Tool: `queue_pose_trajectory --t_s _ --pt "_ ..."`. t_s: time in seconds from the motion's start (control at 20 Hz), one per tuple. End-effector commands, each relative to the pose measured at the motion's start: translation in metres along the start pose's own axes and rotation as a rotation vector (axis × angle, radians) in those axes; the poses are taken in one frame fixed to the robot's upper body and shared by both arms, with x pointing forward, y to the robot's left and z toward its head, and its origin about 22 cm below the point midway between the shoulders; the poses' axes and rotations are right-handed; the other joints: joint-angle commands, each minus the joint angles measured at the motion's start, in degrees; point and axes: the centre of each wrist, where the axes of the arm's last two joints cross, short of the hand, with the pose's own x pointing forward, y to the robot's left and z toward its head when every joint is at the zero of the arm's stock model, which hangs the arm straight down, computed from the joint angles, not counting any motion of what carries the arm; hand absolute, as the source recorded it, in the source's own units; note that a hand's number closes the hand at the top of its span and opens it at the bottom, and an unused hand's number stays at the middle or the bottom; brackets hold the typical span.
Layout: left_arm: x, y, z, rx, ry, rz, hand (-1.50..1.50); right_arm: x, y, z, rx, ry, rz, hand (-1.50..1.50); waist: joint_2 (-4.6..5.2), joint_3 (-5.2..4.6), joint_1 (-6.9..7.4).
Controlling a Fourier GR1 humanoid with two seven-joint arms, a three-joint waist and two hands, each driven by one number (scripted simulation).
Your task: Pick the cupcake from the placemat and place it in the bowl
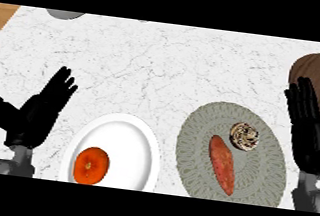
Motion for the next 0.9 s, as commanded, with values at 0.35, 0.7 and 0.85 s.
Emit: queue_pose_trajectory --t_s 0.35,0.7,0.85 --pt "0.004 -0.03 0.0 -0.151 -0.073 -0.022 0.0 -0.013 -0.085 0.048 -0.586 0.164 0.624 1.5 0.89 -2.59 -4.69" --pt "-0.007 -0.059 -0.005 -0.252 -0.055 -0.024 0.0 -0.006 0.036 0.093 -0.382 -0.041 0.679 -1.5 1.08 -2.12 1.05" --pt "0.011 -0.054 -0.008 -0.251 -0.068 -0.025 0.0 -0.013 0.026 0.11 -0.337 0.109 0.877 -1.5 1.02 -2.32 0.74"
